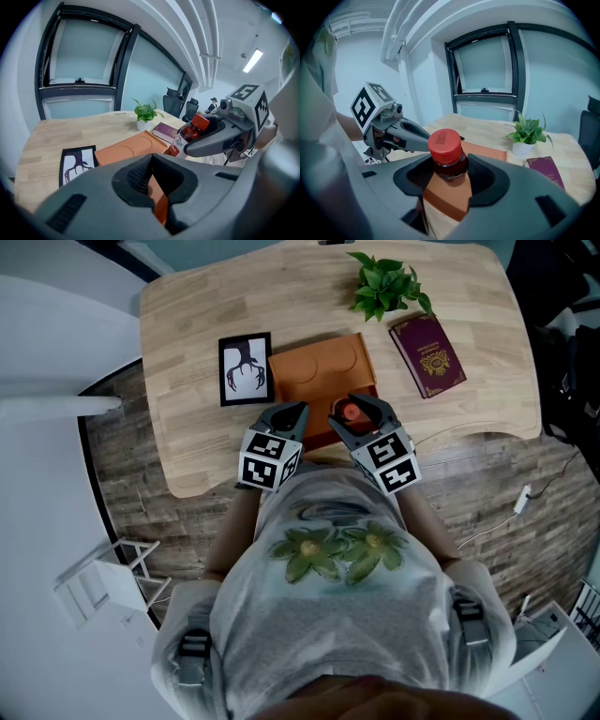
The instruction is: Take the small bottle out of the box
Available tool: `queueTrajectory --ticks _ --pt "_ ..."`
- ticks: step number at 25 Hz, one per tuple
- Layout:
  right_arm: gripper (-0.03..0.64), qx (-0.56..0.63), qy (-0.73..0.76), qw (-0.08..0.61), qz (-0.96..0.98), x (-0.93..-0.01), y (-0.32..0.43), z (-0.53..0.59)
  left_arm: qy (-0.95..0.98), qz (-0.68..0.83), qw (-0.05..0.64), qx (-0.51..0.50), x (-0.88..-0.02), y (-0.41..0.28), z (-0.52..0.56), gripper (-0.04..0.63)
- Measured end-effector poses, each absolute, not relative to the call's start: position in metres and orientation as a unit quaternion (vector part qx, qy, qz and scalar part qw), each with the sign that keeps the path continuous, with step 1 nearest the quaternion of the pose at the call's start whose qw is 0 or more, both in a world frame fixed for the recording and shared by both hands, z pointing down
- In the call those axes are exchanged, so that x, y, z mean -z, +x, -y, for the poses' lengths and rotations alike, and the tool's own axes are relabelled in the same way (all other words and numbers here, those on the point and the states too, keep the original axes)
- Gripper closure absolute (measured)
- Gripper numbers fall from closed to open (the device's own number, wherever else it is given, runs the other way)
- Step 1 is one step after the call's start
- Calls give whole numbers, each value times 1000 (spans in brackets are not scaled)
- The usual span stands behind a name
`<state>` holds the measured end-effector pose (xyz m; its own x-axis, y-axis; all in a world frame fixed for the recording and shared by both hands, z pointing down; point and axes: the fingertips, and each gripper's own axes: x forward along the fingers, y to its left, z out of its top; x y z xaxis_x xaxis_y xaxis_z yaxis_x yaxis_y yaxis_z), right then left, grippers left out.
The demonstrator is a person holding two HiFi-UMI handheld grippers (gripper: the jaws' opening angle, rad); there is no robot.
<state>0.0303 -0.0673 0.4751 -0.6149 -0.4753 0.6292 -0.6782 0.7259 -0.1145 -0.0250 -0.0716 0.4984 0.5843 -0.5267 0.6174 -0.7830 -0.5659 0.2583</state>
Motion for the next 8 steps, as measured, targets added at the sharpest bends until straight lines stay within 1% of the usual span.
queueTrajectory --ticks 8 --pt "393 -169 326 293 883 -477 32 65 850 385 263 -245 -499 -25 69 588"
